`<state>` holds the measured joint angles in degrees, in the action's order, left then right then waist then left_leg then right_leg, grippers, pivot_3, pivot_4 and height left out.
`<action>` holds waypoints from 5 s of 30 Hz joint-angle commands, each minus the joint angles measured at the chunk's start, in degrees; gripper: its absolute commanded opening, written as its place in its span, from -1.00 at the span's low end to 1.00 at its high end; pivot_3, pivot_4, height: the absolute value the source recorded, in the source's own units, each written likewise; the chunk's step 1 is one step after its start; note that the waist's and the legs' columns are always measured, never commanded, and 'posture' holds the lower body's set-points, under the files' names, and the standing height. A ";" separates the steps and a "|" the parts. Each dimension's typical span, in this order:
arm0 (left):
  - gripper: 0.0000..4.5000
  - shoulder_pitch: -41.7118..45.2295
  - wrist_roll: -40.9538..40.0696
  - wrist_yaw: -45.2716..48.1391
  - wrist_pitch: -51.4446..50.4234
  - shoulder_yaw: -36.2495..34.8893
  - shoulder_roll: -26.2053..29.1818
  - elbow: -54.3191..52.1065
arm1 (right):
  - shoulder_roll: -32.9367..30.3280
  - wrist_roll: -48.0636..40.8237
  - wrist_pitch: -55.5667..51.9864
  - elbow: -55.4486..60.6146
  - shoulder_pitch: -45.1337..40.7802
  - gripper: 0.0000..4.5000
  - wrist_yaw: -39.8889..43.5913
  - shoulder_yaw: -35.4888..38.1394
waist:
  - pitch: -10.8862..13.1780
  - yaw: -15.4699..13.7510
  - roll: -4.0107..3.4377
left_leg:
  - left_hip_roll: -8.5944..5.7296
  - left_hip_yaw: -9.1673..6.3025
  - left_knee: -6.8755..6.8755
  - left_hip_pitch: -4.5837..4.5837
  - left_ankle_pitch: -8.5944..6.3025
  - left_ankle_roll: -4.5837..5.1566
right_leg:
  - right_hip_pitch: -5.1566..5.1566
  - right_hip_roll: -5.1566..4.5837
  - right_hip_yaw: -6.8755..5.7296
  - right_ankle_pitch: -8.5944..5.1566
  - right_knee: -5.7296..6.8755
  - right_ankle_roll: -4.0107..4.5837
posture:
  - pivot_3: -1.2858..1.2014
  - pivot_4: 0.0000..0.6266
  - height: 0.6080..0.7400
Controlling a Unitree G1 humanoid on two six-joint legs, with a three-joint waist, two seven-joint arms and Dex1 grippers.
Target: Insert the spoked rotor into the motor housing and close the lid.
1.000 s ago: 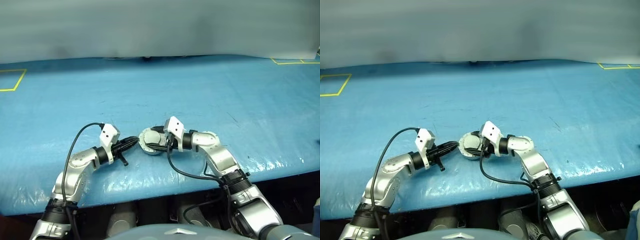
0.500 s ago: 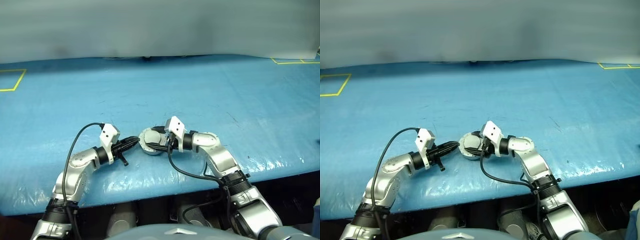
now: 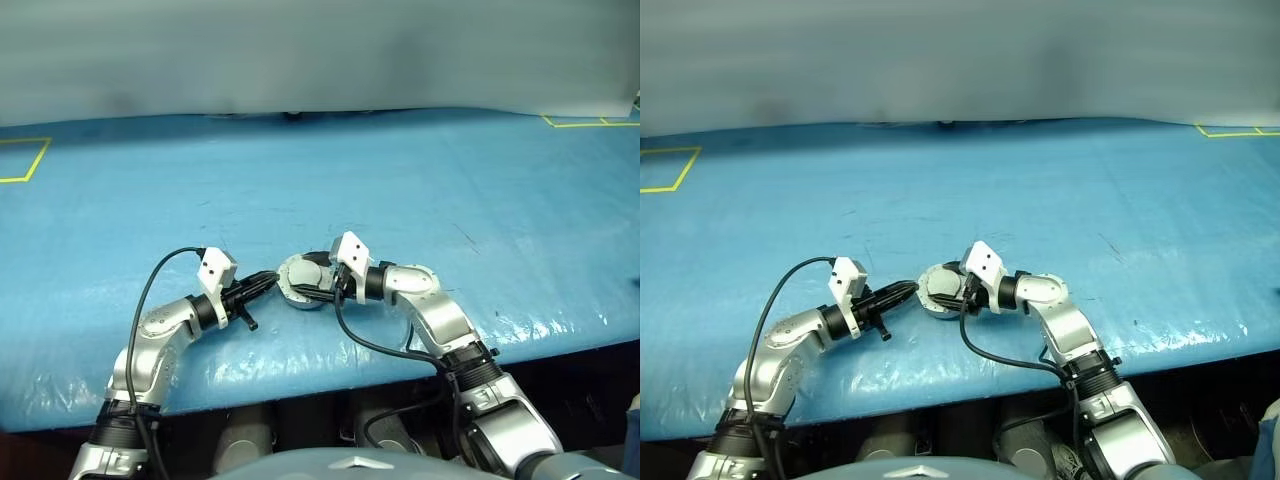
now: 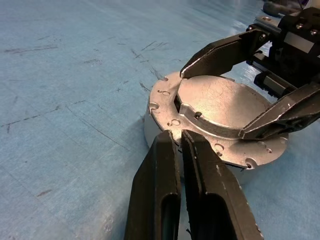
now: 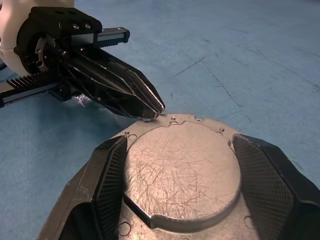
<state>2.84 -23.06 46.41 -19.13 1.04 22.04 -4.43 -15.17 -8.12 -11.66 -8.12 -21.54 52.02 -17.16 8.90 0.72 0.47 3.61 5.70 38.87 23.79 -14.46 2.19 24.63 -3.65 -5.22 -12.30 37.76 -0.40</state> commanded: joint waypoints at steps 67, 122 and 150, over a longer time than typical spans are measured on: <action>-0.90 1.38 3.35 -0.47 0.17 6.81 -2.47 -0.70 | 3.01 -18.64 -11.61 16.99 11.17 0.99 -11.45 12.05 | 0.04 -0.98 -0.06 | -0.06 -0.22 -0.05 0.53 -0.16 0.27 | 0.00 0.11 -0.17 0.30 -0.82 -0.48 | 0.03 -0.52 1.00; -0.90 -0.47 5.45 -0.27 2.47 8.45 -1.37 0.45 | 11.60 -52.55 -43.37 14.21 19.40 0.57 -33.47 30.80 | -0.35 -1.42 -0.58 | -0.10 -0.22 0.17 0.54 -0.23 0.41 | -0.09 0.10 -0.08 0.40 -0.82 -0.62 | 0.03 -0.52 1.00; -0.90 -1.07 -19.31 -3.70 -8.96 -6.36 -11.33 -2.23 | 18.30 -64.95 -40.88 12.15 14.80 -0.41 -39.43 38.84 | -0.38 -0.70 -0.65 | -0.12 -0.22 0.23 0.78 -0.25 0.49 | 0.04 0.12 -0.07 0.57 -0.85 -0.89 | 0.03 -0.52 1.00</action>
<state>1.76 -39.72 42.75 -27.53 -4.12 11.27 -4.94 2.41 -68.55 -53.87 2.19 -4.62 12.00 20.50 8.52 0.01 -0.18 3.49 5.47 39.10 24.58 -14.71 2.69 24.67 -3.53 -5.28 -11.72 36.90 -1.31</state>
